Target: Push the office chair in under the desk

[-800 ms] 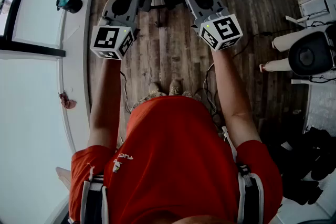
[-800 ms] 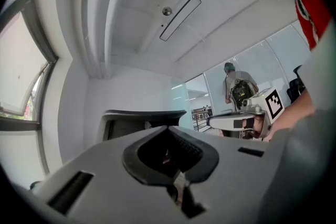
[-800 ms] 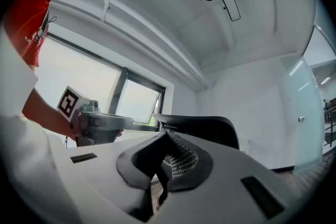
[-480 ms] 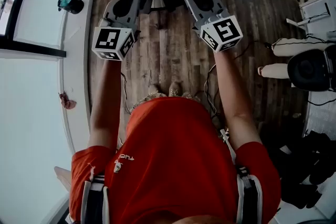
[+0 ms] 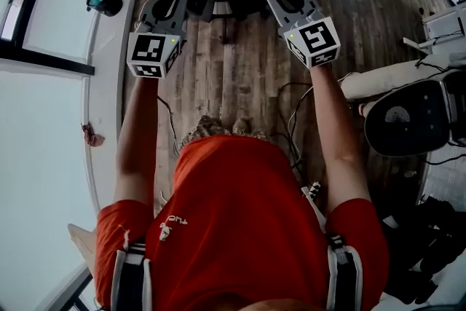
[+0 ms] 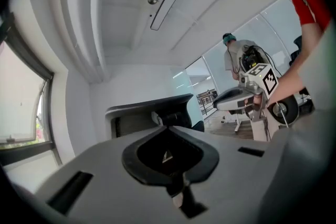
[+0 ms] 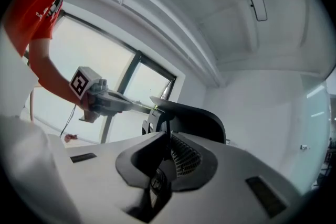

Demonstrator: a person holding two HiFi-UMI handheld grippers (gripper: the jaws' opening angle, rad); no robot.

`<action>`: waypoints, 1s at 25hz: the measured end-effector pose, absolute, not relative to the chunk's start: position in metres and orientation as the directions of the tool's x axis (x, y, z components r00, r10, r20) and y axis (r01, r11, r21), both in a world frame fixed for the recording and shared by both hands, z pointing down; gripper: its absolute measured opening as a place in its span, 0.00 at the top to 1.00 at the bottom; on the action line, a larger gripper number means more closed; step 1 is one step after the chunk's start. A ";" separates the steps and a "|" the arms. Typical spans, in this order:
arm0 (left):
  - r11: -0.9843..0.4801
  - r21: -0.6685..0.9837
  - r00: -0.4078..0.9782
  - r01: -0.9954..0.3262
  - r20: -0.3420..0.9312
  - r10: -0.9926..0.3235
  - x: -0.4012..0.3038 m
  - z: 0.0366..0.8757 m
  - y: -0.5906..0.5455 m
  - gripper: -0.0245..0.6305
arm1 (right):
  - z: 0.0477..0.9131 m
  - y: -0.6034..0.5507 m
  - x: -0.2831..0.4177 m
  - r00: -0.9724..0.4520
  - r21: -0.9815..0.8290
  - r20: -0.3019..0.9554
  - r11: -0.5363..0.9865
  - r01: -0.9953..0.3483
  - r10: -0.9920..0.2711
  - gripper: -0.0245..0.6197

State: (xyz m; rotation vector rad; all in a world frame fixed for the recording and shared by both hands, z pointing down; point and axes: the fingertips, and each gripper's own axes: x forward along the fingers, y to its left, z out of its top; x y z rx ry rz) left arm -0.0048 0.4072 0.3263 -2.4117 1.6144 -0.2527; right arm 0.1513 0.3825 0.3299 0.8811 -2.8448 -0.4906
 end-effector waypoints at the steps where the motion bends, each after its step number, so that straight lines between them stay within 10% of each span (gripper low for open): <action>1: -0.355 -0.310 0.363 -0.882 0.032 -0.931 -0.009 0.328 0.405 0.95 | 0.331 0.378 0.153 -0.819 0.362 0.038 0.771 -0.523 -0.573 0.92; 25: -0.531 -0.756 0.171 -0.381 0.507 -0.845 -0.142 0.405 0.283 0.58 | 0.417 0.243 0.179 -0.561 0.586 0.568 0.774 -0.239 -0.603 0.57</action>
